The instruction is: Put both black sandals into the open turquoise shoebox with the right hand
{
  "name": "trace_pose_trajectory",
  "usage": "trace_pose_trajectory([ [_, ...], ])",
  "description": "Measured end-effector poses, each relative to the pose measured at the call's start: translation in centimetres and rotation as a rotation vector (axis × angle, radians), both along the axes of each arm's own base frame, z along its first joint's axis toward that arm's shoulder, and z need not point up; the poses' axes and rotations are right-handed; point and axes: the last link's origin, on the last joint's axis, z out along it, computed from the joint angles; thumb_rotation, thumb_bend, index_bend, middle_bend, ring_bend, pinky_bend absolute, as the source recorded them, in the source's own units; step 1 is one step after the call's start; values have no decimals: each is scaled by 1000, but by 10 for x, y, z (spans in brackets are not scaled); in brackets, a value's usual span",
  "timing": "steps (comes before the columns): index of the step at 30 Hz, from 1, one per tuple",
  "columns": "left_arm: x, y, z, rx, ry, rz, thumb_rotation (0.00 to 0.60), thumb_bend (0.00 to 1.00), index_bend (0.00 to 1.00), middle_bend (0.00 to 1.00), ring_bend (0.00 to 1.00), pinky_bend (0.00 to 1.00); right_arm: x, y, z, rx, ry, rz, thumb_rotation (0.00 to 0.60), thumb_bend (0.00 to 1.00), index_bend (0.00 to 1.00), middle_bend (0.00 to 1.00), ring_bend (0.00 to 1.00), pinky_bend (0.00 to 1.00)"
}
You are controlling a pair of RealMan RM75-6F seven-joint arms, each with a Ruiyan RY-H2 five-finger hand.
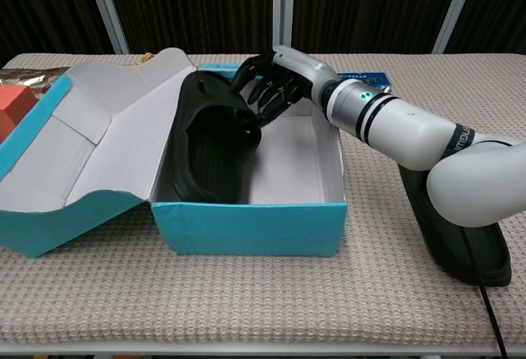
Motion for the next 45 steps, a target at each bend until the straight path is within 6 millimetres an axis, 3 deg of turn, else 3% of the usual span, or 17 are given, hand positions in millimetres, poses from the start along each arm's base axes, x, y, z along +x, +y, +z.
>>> trace_pose_trajectory([
  [3, 0, 0, 0, 0, -3, 1, 600, 0, 96, 144, 41, 162, 1, 0, 0, 0, 12, 5, 600, 17, 393, 349, 310, 319],
  [8, -1, -1, 0, -1, -10, 3, 600, 0, 96, 144, 41, 162, 1, 1, 2, 41, 31, 18, 600, 0, 148, 214, 124, 264],
  [12, 0, 0, 0, -2, -11, 2, 600, 0, 96, 144, 41, 162, 4, 0, 8, 85, 21, 29, 600, 0, 12, 130, 23, 222],
  [26, 4, 2, -1, -1, -12, -5, 600, 0, 96, 144, 41, 162, 13, -2, 35, 82, -19, 74, 600, 0, 0, 55, 0, 187],
  [32, 7, 3, -1, 0, -10, -13, 600, 0, 96, 144, 41, 162, 23, -3, 70, 29, -64, 122, 600, 0, 0, 67, 0, 187],
  [37, 8, 4, -4, -8, -9, -14, 600, 0, 96, 144, 42, 162, 23, -9, 117, -48, 3, 166, 600, 0, 0, 89, 14, 187],
  [41, 8, 3, -5, -15, -7, -12, 600, 0, 96, 144, 42, 162, 11, -12, 152, -110, 153, 185, 600, 0, 0, 111, 15, 187],
  [45, 7, 0, -6, -20, -8, -12, 600, 0, 96, 144, 41, 162, -14, -14, 185, -135, 380, 161, 600, 0, 0, 102, 14, 187],
])
